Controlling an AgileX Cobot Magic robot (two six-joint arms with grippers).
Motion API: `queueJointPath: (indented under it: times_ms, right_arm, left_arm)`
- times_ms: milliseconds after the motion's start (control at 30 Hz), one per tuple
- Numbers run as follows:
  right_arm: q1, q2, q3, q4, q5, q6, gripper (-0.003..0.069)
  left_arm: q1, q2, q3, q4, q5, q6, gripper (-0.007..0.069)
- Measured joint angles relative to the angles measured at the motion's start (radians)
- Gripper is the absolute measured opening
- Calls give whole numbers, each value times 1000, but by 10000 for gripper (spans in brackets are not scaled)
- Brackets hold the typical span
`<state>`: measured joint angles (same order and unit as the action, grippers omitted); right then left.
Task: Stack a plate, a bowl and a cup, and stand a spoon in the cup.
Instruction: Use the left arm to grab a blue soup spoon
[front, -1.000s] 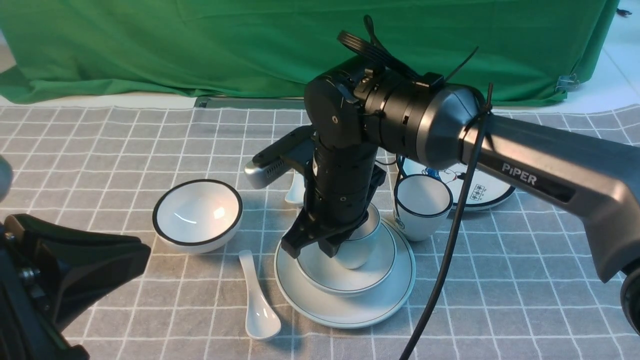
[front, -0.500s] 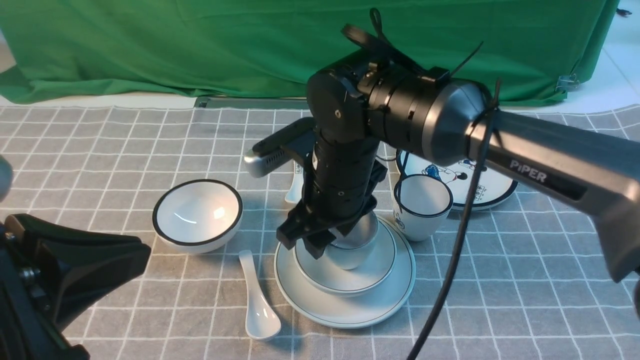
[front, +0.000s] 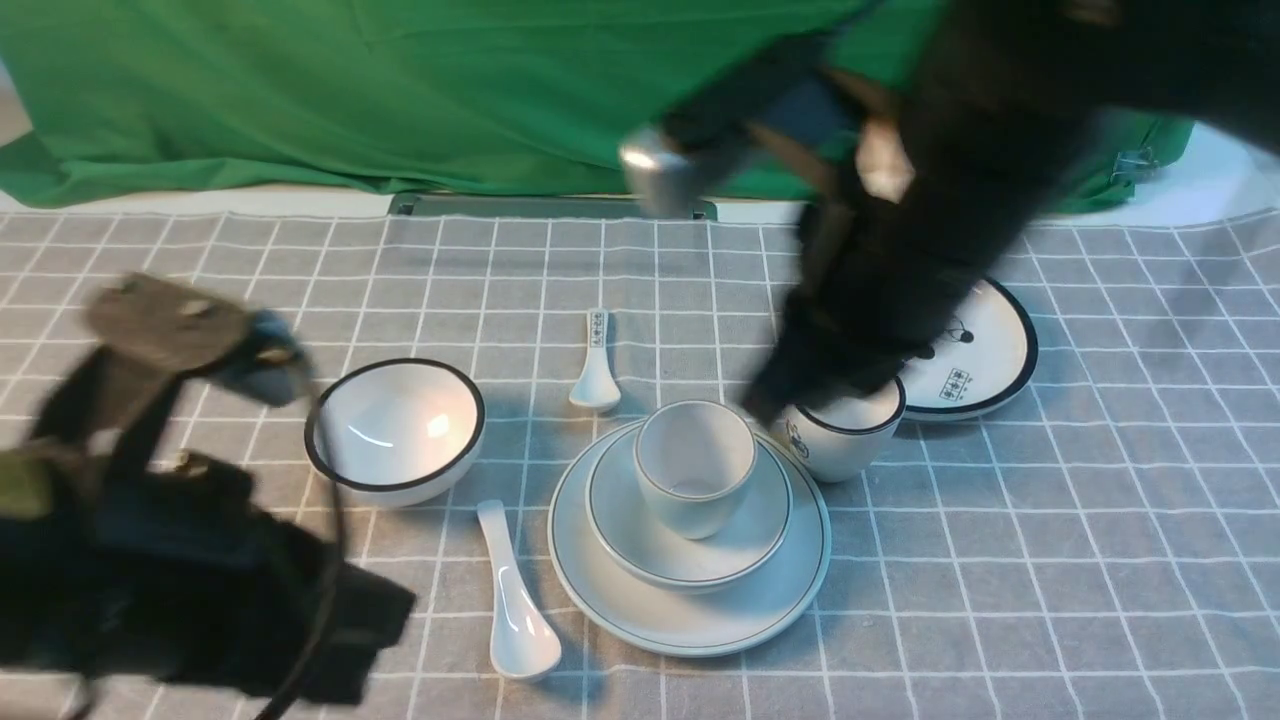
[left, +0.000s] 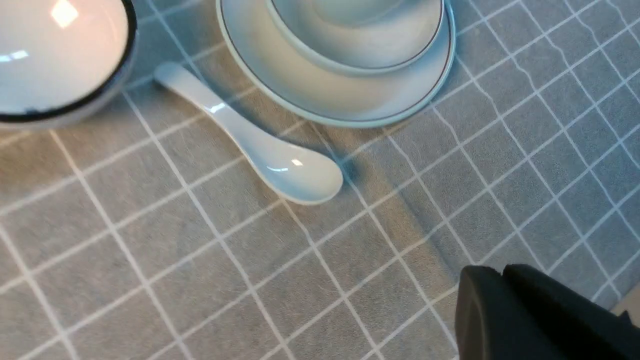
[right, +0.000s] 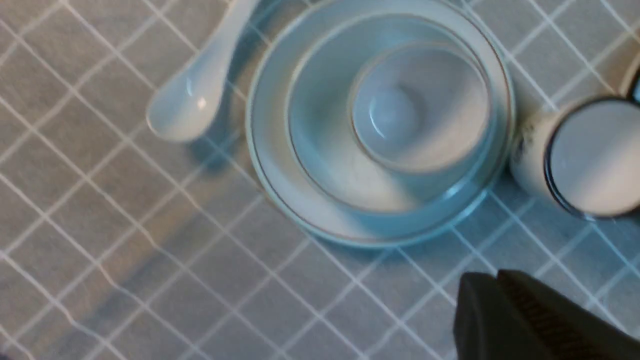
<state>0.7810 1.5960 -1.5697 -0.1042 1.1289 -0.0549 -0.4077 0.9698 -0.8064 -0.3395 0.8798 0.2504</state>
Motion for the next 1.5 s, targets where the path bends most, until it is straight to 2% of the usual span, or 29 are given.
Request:
queueJointPath:
  times_ms: [200, 300, 367, 500, 633, 833, 867, 1033, 1200, 1500]
  right_arm:
    - [0, -282, 316, -57, -67, 45, 42]
    - [0, -373, 402, -60, -121, 47, 52]
    - [0, -449, 466, -60, -170, 47, 64]
    - [0, -542, 538, -60, -226, 38, 82]
    - [0, -576, 557, -60, -245, 36, 87]
    - [0, -590, 561, -60, -248, 32, 94]
    - [0, -590, 561, -60, -247, 32, 97]
    - [0, -590, 563, -60, -245, 32, 105]
    - [0, -590, 563, -60, -244, 32, 108]
    - [0, -590, 563, -60, -247, 31, 120]
  left_arm:
    - [-42, 222, -15, -48, -61, 19, 17]
    - [-71, 309, -31, -10, -81, -75, 17]
    - [-86, 368, -59, 69, -85, -192, 17]
    - [-90, 446, -104, 130, -90, -308, 26]
    - [-90, 517, -146, 140, -97, -337, 56]
    - [-90, 661, -239, 293, -88, -505, 177]
    - [-90, 688, -257, 329, -89, -555, 216]
    - [-90, 743, -275, 382, -160, -591, 321]
    - [-77, 778, -276, 419, -204, -609, 353]
    - [-44, 827, -276, 404, -274, -635, 355]
